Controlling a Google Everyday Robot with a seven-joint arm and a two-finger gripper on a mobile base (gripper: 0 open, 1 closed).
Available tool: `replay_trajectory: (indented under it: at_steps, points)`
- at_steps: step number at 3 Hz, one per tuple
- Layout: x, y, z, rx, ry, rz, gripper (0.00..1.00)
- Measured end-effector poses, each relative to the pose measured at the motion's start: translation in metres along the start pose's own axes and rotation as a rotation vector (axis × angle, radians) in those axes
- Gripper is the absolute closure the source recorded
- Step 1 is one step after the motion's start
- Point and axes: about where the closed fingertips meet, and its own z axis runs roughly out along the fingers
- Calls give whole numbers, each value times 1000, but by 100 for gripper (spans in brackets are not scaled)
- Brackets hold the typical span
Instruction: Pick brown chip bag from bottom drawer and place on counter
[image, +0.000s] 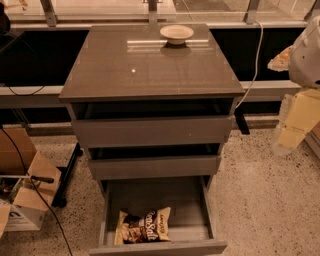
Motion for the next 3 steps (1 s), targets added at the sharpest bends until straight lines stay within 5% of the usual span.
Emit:
replay_trajectory:
  at_steps: [2,3]
  points:
    - [-2,-3,18,9,3,50,0]
    - [7,-7,56,1,16,172,0]
